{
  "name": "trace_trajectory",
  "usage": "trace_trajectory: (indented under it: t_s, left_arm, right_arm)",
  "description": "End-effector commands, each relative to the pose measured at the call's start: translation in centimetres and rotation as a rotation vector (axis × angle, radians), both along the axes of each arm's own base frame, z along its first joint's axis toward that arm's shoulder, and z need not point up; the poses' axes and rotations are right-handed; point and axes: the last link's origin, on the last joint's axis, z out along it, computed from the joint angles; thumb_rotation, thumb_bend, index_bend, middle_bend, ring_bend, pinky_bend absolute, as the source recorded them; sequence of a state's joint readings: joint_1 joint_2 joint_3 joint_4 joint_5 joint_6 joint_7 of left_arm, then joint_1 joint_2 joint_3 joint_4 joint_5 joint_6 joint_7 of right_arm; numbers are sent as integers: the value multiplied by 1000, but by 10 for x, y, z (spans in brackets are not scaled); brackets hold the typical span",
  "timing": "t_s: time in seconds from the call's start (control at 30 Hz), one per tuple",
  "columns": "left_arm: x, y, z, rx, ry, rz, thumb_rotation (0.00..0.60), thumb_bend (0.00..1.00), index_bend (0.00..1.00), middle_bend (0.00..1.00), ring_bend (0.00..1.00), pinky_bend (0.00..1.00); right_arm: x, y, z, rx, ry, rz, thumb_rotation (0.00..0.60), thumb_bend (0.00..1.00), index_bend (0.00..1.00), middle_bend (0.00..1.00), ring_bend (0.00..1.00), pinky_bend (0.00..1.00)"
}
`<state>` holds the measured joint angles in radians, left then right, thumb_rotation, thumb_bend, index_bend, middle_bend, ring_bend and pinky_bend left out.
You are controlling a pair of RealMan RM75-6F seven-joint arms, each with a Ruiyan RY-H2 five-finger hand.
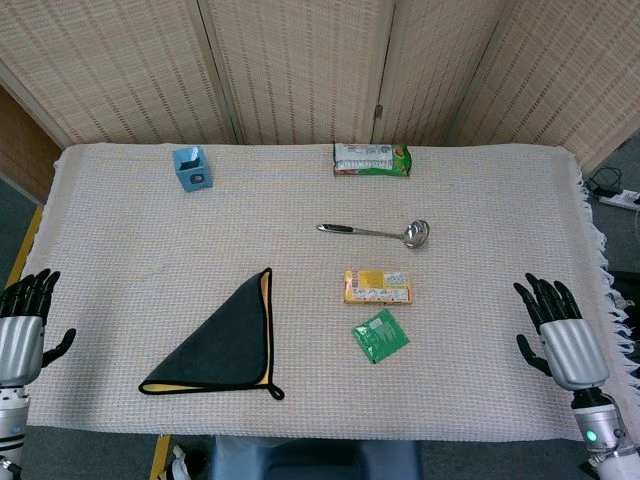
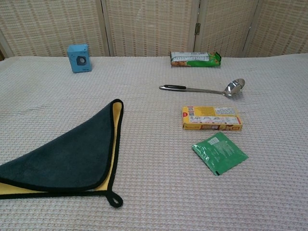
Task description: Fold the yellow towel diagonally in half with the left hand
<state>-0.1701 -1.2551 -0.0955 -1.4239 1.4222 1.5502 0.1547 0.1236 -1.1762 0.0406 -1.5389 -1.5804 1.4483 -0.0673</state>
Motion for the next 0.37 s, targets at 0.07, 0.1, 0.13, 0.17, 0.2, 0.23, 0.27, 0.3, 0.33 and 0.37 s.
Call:
trace_trajectory:
  t_s: [0.07, 0.1, 0.13, 0.17, 0.2, 0.23, 0.27, 0.3, 0.33, 0.37]
  left_arm:
    - [-2, -8, 0, -57, -7, 83, 600, 301, 76, 105, 120, 164]
    - [-2, -9, -1, -76, -16, 93, 600, 303, 78, 105, 130, 167]
    - [-2, -10, -2, -93, -22, 101, 600, 305, 80, 105, 139, 172]
    - [-1, -10, -4, -112, -28, 109, 600, 306, 80, 106, 144, 176]
    - [-1, -10, -5, -124, -33, 115, 600, 307, 80, 106, 145, 178]
    - [0, -10, -6, -137, -37, 119, 600, 307, 80, 108, 146, 180]
    - [0, -10, -7, -144, -38, 119, 600, 308, 81, 109, 146, 180]
    - [1, -9, -7, -150, -37, 118, 600, 308, 81, 110, 146, 180]
    - [1, -9, -8, -154, -35, 117, 600, 308, 81, 110, 146, 180]
    - [1, -9, -9, -159, -35, 117, 600, 308, 81, 110, 147, 180]
  right_arm:
    - [3, 4, 1, -1, -4, 14, 600, 492, 0, 0, 0, 0]
    - [4, 4, 1, 0, -5, 15, 600, 491, 0, 0, 0, 0]
    - [4, 4, 1, 0, -6, 16, 600, 491, 0, 0, 0, 0]
    - [4, 3, 0, 2, -6, 17, 600, 492, 0, 0, 0, 0]
    - [4, 3, 0, 4, -5, 16, 600, 491, 0, 0, 0, 0]
    - [4, 3, -1, 8, -3, 14, 600, 492, 0, 0, 0, 0]
    - [3, 3, -1, 11, -2, 12, 600, 491, 0, 0, 0, 0]
    - [3, 3, -2, 14, -1, 9, 600, 491, 0, 0, 0, 0]
    - [3, 3, -2, 15, -1, 7, 600, 491, 0, 0, 0, 0]
    - [3, 3, -2, 14, 0, 6, 600, 491, 0, 0, 0, 0]
